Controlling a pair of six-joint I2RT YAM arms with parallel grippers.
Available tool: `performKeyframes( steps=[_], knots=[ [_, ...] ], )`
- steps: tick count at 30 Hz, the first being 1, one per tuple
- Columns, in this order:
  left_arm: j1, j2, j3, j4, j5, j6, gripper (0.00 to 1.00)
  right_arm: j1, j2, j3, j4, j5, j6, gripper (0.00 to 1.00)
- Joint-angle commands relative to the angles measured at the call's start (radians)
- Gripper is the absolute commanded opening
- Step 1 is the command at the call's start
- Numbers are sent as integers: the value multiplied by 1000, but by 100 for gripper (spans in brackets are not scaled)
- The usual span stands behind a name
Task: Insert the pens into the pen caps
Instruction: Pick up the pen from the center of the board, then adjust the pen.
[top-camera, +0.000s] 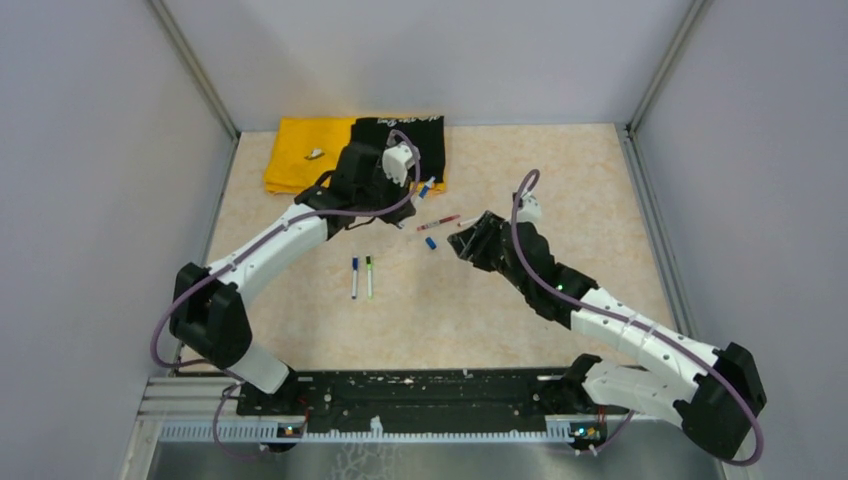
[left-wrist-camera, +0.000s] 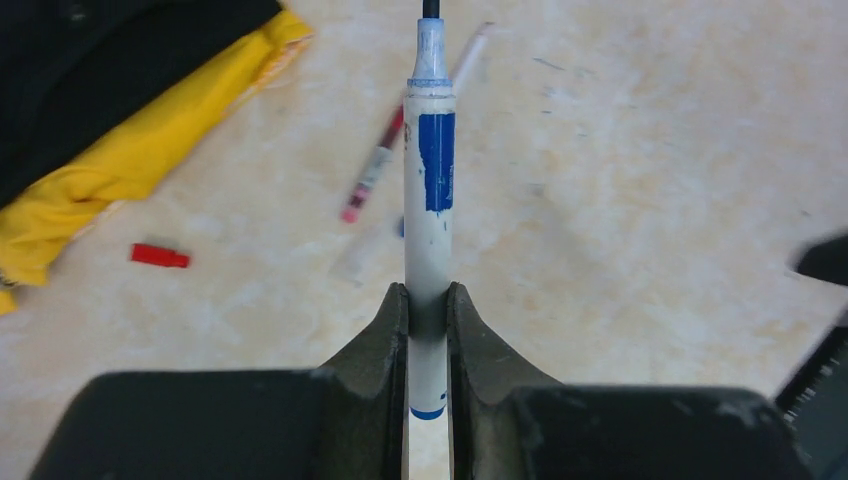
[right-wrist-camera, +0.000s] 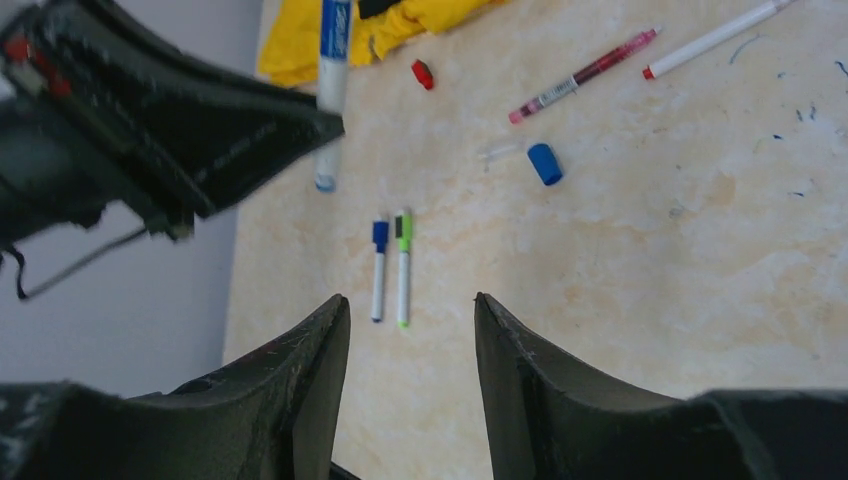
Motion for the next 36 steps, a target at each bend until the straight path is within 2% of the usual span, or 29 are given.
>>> performKeyframes(
  steps=[1,9,16,22,30,36],
  knots=[
    [-83,-88,-84,70,95,-109,16,-19,26,4,243,98,157,49],
    [-166,-132,-113,85,113,-150,18,-38,116,25,305,109,242,50],
    [-182,-142,-112,91,144,-136,18,-63,157,15,301,74,300,48],
    [-187,-150,-125,95,195,-118,17,-98,167,-9,371,10,319,45],
    [-196,-145,-132,108,201,-129,18,-116,173,-12,395,-23,306,30],
    [-196,-136,-130,119,180,-135,19,-116,182,-17,390,-57,300,24]
  ],
)
